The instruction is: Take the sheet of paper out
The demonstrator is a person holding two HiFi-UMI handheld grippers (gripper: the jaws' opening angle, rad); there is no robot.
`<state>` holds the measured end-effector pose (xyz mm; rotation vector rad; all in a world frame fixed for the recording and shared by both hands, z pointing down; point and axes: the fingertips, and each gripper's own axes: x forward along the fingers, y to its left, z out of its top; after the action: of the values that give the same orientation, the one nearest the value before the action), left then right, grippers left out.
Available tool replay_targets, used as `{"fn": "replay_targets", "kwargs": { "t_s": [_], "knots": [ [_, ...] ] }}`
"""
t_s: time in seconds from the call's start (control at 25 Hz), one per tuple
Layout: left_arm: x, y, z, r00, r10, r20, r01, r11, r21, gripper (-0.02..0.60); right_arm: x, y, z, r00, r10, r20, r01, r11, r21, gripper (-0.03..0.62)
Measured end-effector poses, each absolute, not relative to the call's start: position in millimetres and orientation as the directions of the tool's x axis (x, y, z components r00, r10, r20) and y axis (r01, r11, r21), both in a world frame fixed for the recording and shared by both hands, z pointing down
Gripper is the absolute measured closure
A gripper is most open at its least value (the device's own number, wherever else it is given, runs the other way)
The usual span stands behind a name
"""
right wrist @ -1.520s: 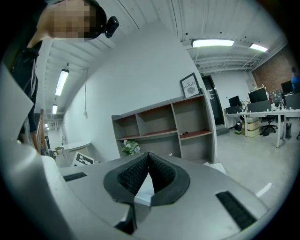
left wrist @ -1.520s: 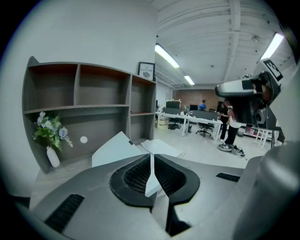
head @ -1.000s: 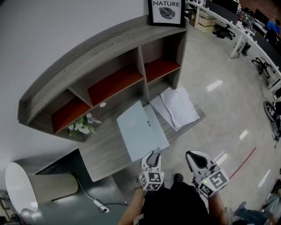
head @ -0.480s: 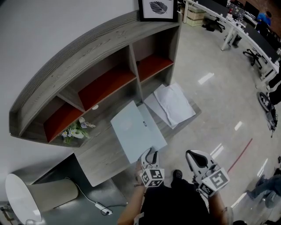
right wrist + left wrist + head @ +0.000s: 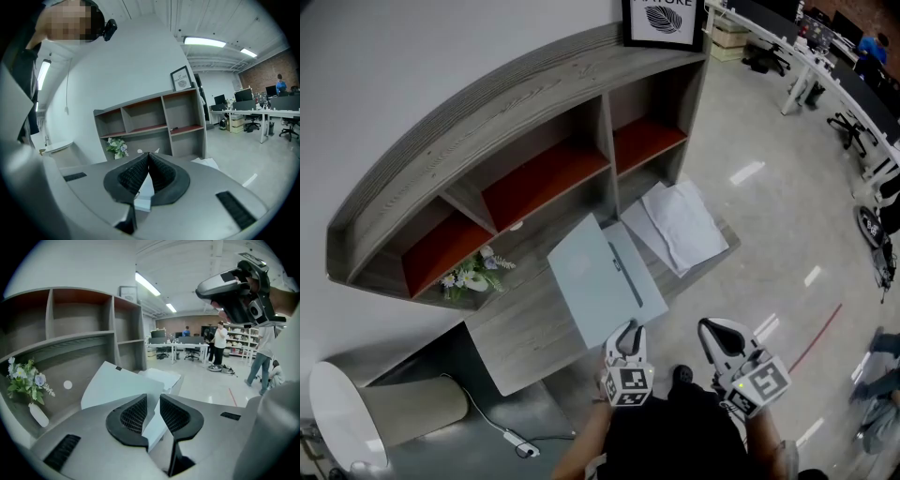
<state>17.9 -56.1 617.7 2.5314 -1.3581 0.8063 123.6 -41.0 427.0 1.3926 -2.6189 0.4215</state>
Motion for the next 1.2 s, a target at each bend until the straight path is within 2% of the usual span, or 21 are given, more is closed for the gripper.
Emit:
{"fn": "replay_targets", "kwargs": {
  "t_s": [0.56,0.84,1.2],
  "knots": [
    [-32.1,-39.6,577.7,0.461,-0.781,0.421,-0.861,-0.509,-0.003,0.535,66.6,-63.1,427.7,-0.652,-0.721,0.236,-0.758,0.628,-0.175,0.58],
    [-78.2,-24.0,563.6,0.397,-0.833,0.386,-0.914,-0.399,0.078,0.554,26.0,-72.8,428.5,-0.709,-0.668,0.223,-0.704,0.688,-0.176,0.58],
    [-153.1,-1.8,563.4,0.252,-0.9,0.355,-0.968,-0.227,0.11,0.566,-24.3,-79.1,437.0,-0.757,-0.61,0.236,-0.65,0.742,-0.166,0.58]
  ]
}}
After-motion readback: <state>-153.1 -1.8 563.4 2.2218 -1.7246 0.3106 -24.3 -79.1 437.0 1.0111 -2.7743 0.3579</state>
